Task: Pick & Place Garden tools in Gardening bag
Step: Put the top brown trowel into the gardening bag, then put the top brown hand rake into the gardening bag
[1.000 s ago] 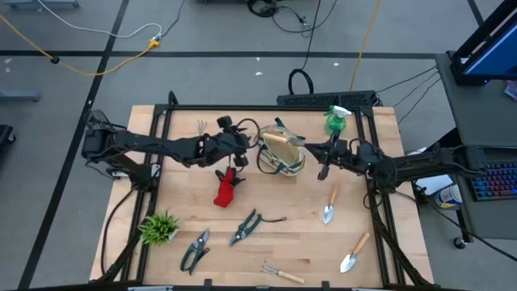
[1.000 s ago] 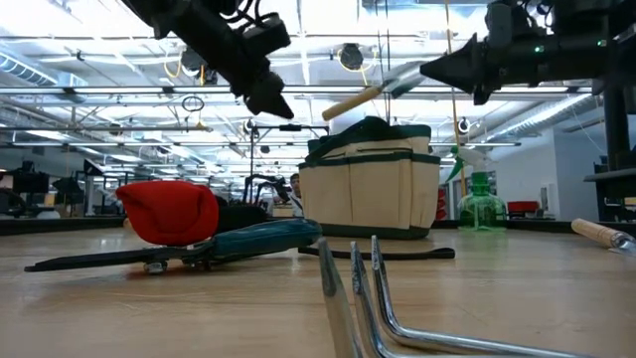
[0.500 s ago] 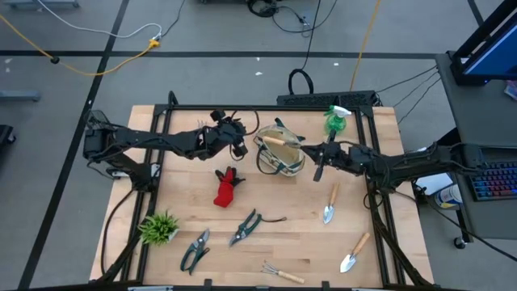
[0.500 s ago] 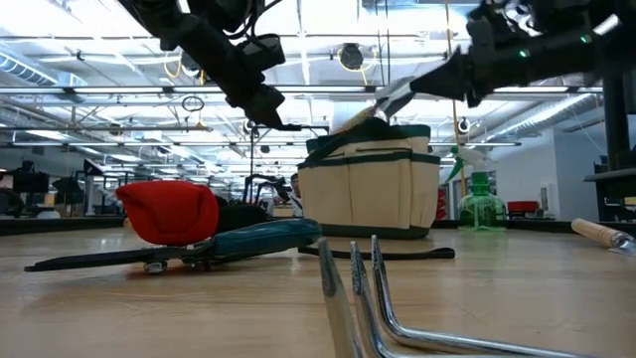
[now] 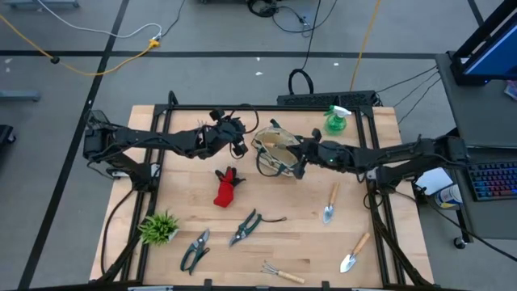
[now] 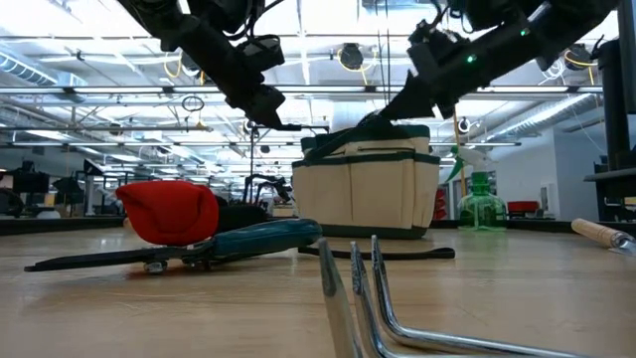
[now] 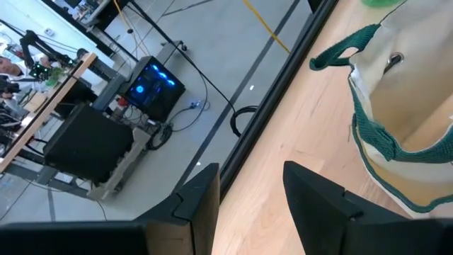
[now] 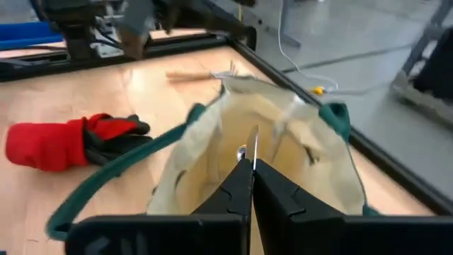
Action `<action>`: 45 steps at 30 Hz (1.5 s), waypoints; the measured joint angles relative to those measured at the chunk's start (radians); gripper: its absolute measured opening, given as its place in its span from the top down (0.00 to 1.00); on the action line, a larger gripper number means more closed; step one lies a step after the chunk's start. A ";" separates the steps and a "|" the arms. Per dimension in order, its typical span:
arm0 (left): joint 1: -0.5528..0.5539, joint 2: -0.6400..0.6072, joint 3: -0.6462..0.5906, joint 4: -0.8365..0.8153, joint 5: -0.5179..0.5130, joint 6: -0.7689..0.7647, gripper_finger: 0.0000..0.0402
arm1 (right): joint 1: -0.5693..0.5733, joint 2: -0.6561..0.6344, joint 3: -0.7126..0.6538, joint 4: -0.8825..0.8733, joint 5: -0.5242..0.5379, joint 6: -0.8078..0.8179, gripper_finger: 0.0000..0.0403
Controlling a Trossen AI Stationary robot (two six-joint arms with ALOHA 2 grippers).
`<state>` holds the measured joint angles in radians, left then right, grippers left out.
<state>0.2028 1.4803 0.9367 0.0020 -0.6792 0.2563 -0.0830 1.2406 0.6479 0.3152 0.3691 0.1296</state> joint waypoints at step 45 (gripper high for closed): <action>0.000 0.001 0.000 -0.151 0.001 -0.038 0.59 | -0.009 0.052 0.001 -0.051 -0.113 0.068 0.64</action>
<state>0.2028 1.4815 0.9367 -0.1487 -0.6785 0.2188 -0.0925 1.2922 0.6487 0.2646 0.2562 0.1974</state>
